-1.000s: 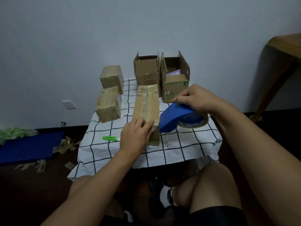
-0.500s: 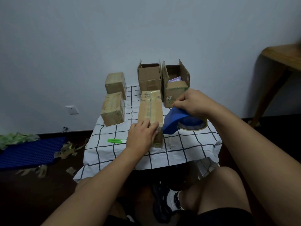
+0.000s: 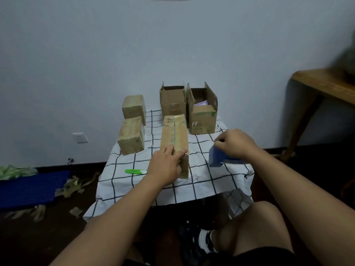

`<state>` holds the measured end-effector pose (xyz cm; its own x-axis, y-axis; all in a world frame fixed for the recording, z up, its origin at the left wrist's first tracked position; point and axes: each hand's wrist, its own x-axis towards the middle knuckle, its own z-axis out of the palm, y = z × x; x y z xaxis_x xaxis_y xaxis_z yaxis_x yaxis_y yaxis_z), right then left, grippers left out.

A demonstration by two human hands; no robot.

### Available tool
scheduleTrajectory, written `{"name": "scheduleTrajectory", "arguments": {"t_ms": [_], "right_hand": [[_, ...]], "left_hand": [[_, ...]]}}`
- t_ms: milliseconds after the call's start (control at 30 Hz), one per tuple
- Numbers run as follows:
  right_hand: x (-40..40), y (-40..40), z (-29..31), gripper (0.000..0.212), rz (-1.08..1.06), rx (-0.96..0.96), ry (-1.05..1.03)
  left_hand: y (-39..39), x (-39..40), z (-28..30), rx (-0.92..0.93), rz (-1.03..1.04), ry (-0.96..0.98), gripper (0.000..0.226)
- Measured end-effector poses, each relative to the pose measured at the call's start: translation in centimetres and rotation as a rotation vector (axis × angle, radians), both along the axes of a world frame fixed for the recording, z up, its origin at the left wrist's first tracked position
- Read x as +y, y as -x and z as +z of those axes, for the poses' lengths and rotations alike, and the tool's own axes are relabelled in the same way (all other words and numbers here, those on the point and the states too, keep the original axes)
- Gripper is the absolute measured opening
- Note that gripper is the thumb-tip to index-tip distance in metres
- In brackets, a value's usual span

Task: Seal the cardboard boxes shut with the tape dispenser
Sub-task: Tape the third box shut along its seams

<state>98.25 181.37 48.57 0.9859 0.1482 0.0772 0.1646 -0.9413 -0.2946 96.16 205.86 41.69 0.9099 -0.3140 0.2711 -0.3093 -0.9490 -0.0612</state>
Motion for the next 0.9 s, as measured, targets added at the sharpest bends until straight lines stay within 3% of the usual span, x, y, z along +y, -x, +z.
{"name": "scheduleTrajectory", "arguments": {"t_ms": [133,233,400,733,900], "right_hand": [[-0.4,-0.7,0.3,0.033,-0.063,-0.144,-0.264],[0.6,-1.3,-0.5,0.035,-0.136,-0.245,-0.458],[1.6,-2.9,-2.3,0.03,-0.203,-0.338,-0.704],[2.3,-4.5,-3.4,0.031,-0.201,-0.388,-0.949],[3.4,-4.9,-3.1,0.032,-0.197,-0.407,-1.054]], "left_hand": [[-0.8,-1.1,0.2,0.045,0.103,0.287,0.039],[-1.9,-1.1,0.4,0.099,0.142,0.398,0.042],[-3.0,-1.4,0.6,0.108,0.158,0.469,0.032],[-2.7,-3.2,-0.6,-0.099,0.249,0.564,0.022],[-2.4,-4.0,-1.1,-0.153,0.223,0.52,0.017]]}}
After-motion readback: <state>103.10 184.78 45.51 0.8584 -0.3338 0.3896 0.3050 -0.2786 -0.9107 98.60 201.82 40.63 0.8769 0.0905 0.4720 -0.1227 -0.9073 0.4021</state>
